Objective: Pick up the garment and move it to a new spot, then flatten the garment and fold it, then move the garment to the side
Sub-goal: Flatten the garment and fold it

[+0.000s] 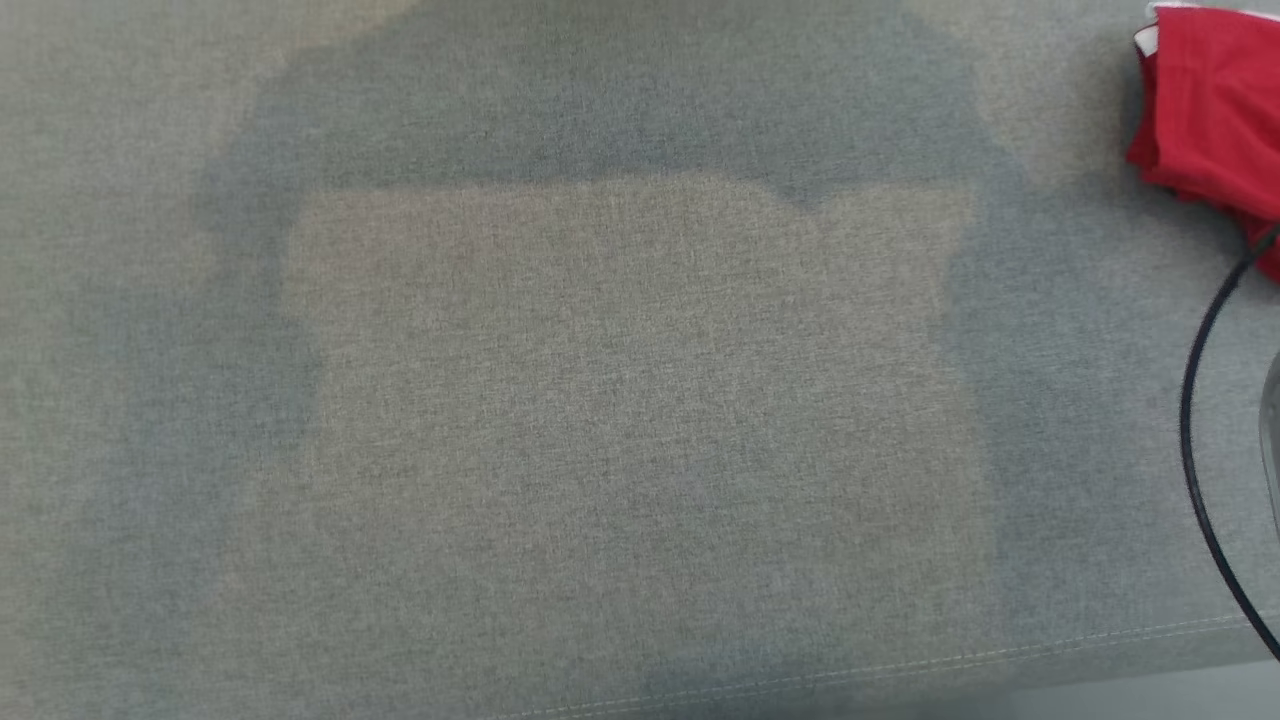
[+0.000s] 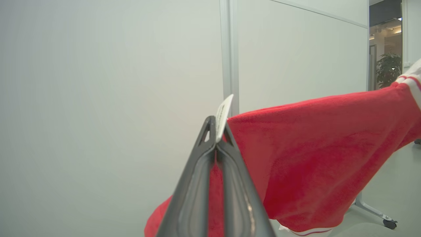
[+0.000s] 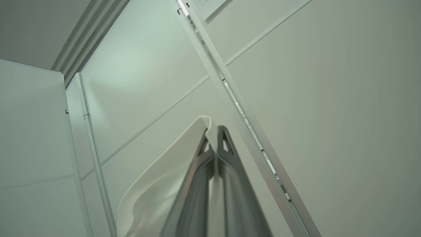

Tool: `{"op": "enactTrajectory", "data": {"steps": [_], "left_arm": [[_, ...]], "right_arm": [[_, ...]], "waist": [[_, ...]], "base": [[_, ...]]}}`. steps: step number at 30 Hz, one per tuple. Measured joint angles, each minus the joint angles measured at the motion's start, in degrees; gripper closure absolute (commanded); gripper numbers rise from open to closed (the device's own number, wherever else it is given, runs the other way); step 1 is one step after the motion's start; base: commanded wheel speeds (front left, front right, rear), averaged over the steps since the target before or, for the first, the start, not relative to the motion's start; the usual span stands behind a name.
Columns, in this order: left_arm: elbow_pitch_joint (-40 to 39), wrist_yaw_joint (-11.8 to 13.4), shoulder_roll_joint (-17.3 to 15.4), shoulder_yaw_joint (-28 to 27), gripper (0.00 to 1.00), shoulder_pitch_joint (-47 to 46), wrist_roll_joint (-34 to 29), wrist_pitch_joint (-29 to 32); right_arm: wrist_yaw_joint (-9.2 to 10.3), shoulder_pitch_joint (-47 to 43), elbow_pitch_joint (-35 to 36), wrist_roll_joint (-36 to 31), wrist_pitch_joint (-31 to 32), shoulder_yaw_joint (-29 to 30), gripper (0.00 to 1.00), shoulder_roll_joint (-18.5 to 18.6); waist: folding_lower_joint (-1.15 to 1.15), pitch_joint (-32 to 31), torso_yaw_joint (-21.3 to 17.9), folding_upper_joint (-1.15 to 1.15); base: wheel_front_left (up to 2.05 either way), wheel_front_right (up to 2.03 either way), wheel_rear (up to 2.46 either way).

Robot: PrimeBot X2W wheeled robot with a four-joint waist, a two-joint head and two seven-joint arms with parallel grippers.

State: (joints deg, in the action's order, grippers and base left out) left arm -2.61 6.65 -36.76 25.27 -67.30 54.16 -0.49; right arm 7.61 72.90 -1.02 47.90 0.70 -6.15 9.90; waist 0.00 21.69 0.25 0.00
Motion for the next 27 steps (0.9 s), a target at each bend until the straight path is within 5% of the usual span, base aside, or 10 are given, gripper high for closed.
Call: {"op": "enactTrajectory", "data": {"steps": [3,10,16,27], "left_arm": [[2.61,0.02,-0.49,2.55,1.0,2.25,-4.77,-4.43],[8.16,-0.02,5.21,9.84,1.0,22.75,-5.79,-11.99],[16.23,-0.02,9.14,9.21,1.0,30.03,-5.78,-15.69],[18.38,-0.67,13.21,0.78,1.0,38.65,-8.7,-14.35]], "right_arm": [[-0.01,-3.02,0.11,0.35,0.32,-6.57,1.0,-1.66],[0.04,-32.91,2.76,3.03,-1.25,-2.57,1.0,-0.35],[-0.22,-46.94,3.22,3.19,-6.48,-0.99,1.0,-0.79],[-7.79,-57.78,0.15,1.18,-11.77,-4.52,1.0,0.25]], "waist": [[0.0,3.39,0.08,0.0],[0.01,9.22,-0.78,0.0],[0.01,12.77,-1.04,0.0],[0.0,8.96,-1.68,0.0]], "base": [[0.0,0.0,0.0],[0.0,0.0,0.0],[0.0,0.0,0.0],[0.0,0.0,0.0]]}}
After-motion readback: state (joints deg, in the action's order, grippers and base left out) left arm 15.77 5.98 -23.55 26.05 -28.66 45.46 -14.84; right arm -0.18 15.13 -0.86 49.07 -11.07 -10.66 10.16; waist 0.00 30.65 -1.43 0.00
